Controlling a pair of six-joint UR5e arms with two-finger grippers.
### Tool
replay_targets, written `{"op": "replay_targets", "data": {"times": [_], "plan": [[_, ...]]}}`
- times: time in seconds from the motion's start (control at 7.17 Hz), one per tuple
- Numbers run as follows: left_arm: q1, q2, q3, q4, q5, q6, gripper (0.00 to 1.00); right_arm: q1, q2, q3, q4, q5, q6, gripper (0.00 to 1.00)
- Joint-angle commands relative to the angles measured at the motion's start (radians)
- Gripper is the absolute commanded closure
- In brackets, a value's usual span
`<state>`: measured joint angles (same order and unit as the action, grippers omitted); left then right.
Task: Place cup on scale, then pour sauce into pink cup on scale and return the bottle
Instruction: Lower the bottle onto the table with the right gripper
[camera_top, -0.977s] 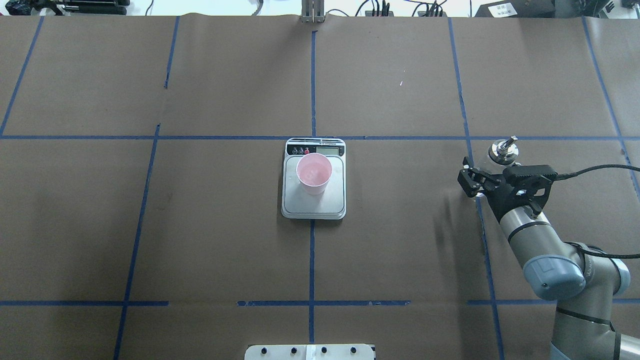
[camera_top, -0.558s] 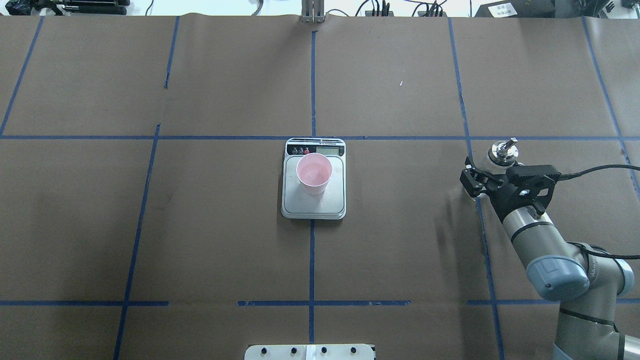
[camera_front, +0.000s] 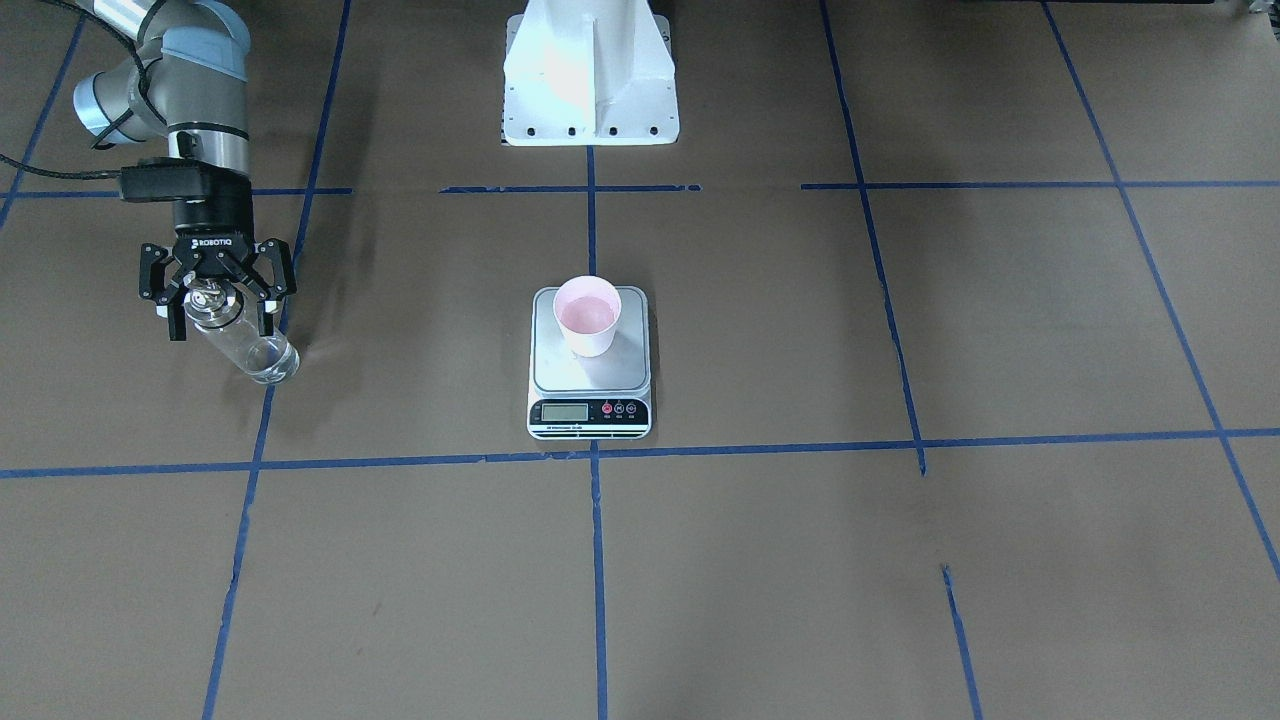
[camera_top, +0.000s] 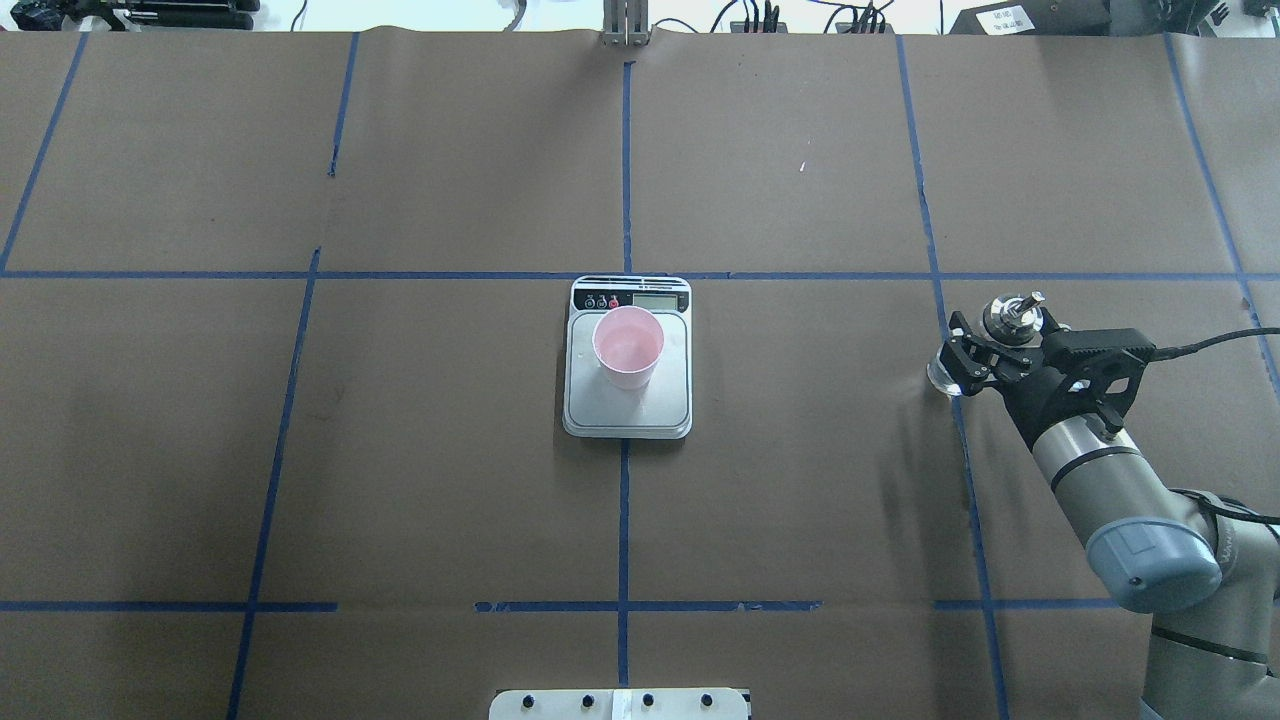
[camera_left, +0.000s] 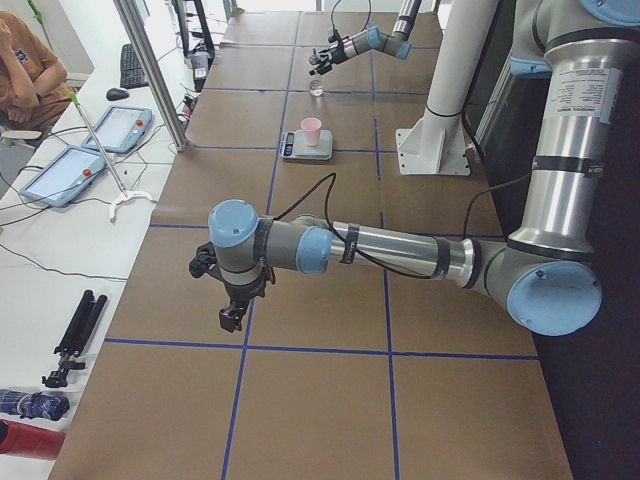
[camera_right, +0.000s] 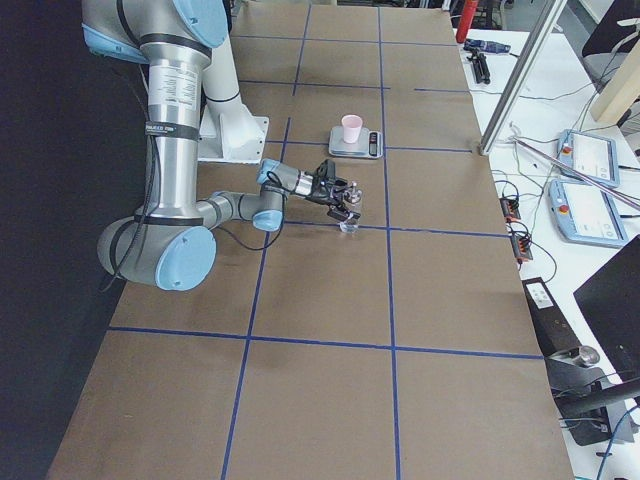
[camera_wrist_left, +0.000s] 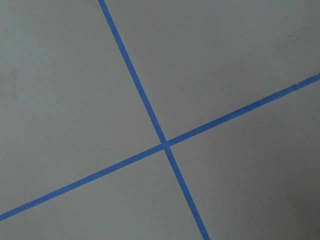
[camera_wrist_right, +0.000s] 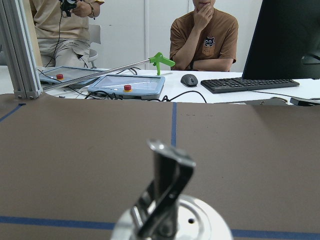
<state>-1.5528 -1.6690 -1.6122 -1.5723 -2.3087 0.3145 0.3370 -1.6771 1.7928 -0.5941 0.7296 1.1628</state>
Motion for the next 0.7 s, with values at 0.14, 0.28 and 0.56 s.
{"op": "replay_targets", "data": {"times": [0.14, 0.28, 0.56], "plan": [[-0.001, 0.0, 0.0, 0.0, 0.0, 0.0, 0.0, -0.004, -0.012, 0.03, -0.001, 0.001, 0.002, 0.0], [-0.001, 0.0, -0.002, 0.0, 0.0, 0.0, 0.0, -0.007, -0.015, 0.037, -0.001, 0.004, 0.002, 0.0], [-0.001, -0.002, -0.002, 0.0, 0.0, 0.0, 0.0, -0.027, -0.038, 0.057, -0.004, 0.005, 0.005, 0.0]]}}
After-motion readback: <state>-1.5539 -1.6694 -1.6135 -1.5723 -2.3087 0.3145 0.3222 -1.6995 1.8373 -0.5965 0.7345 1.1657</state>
